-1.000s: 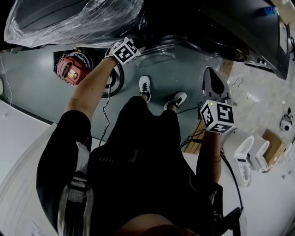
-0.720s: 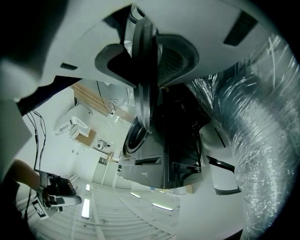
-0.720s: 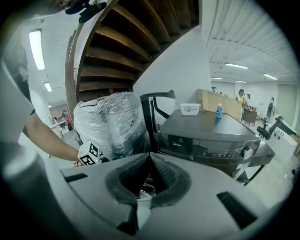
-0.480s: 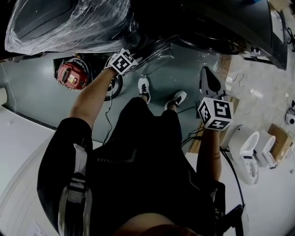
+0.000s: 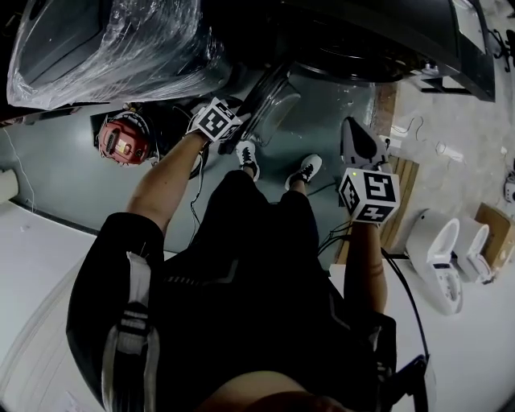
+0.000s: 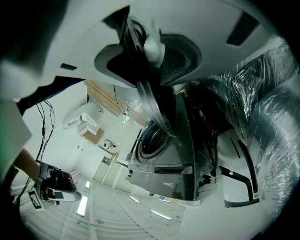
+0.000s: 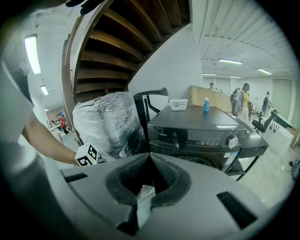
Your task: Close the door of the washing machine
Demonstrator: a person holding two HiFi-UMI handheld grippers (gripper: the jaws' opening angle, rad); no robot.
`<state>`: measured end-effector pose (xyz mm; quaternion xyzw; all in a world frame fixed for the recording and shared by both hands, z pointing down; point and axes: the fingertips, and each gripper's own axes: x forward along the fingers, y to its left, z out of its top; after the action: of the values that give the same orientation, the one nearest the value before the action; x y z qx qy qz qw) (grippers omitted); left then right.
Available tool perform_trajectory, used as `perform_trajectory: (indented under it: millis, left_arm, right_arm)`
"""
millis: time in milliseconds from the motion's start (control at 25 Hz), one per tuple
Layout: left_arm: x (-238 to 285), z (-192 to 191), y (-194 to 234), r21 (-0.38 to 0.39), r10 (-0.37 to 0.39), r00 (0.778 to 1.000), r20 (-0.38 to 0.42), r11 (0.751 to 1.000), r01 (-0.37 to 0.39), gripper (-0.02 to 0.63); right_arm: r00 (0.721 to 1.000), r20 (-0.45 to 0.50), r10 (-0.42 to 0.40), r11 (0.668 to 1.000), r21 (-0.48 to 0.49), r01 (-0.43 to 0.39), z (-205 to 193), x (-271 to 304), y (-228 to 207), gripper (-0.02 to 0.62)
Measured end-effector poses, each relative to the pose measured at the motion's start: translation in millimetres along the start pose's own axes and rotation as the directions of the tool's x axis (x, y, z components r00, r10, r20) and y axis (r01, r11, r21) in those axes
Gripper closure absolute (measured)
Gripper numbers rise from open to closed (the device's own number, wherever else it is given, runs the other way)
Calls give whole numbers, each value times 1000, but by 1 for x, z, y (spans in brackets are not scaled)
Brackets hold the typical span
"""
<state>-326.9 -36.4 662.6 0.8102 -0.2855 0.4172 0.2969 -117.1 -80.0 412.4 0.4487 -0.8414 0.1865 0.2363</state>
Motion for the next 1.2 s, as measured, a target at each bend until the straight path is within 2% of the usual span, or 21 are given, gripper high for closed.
perform_trajectory:
  millis: [200, 600, 720, 1040, 1200]
  left_arm:
    - [14, 9, -25, -16, -7, 1000, -11, 1000, 7, 443]
    - [37, 27, -62, -154, 80, 997, 4, 985, -78, 440]
    - [43, 34, -71, -198, 67, 998, 19, 978, -62, 439]
    - [60, 53, -96, -229, 35, 999, 7, 973, -33, 426]
    - [70, 66, -108, -260, 17, 999, 39, 966, -6, 422]
  right_arm:
    - [1000, -22, 9, 1000, 13, -9, -18, -13, -6, 591]
    - [999, -49, -9, 998, 61, 12, -56, -32, -23, 591]
    - [998, -56, -20, 997, 79, 25, -66, -37, -31, 591]
    - [995, -91, -35, 990, 132, 47, -105, -42, -46, 591]
    - [994, -102, -31, 987, 153, 47, -129, -41, -52, 591]
